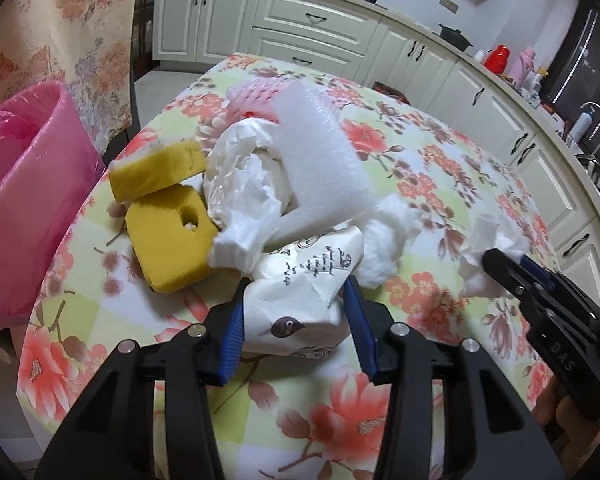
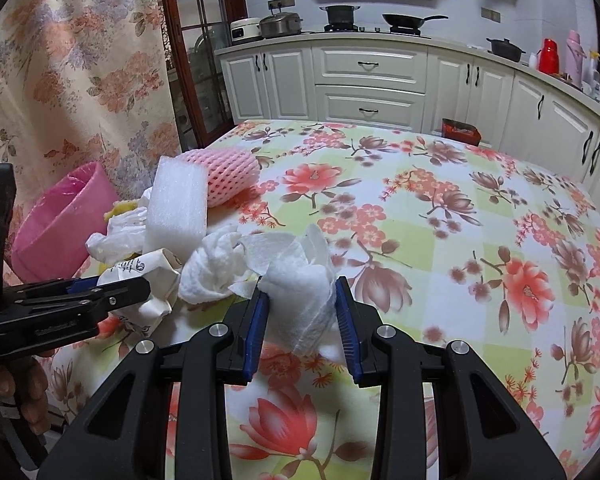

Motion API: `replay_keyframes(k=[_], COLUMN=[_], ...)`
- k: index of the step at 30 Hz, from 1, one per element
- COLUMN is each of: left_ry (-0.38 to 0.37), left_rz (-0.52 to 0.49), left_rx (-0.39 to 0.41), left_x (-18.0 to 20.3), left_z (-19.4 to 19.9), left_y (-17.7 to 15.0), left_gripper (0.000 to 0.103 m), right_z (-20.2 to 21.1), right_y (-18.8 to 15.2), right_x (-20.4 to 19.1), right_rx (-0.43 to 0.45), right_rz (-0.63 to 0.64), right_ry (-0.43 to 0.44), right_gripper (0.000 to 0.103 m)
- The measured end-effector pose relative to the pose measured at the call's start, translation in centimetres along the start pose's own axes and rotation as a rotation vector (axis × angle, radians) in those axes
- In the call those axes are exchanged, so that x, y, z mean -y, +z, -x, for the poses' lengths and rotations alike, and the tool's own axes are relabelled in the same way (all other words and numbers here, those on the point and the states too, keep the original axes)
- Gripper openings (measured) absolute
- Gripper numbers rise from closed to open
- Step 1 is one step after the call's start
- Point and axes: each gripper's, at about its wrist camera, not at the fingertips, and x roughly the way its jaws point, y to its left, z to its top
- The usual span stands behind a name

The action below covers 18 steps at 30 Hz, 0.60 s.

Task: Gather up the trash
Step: 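Grasp the crumpled tissue with the right tool while the left tool grasps the white wrapper, then carry the tissue and the printed wrapper over the pink wastebasket with both tools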

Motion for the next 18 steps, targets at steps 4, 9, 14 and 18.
replay_keyframes(k=[4,9,14,18], left_ry=[-0.03,-0.056,-0.075,-0.08], left_rz=[-0.014,-0.023,-0.032,-0.03], left_rx=[0.025,0.056,0.086,0.113], left_x=[0.5,1.0,1.4,1.2], left_z=[1.4,2.9,4.4,5.6], left_y=[0.2,0.7,1.1,1.7], left_gripper=[0.045,0.045,0.045,0.045], right_z=[0.4,0.9,1.6,2.0], right_y=[0.3,0.7,1.1,1.6], right_x=[-0.1,-0.3,-0.4,-0.5], right_rx=[0.012,0.025,0.04,0.052], right_rz=[0.0,0.002,0.004,0.005], right_ry=[-0.004,-0.007,-0.012,-0.016], right_gripper=[0.033,0.033,0.033,0.033])
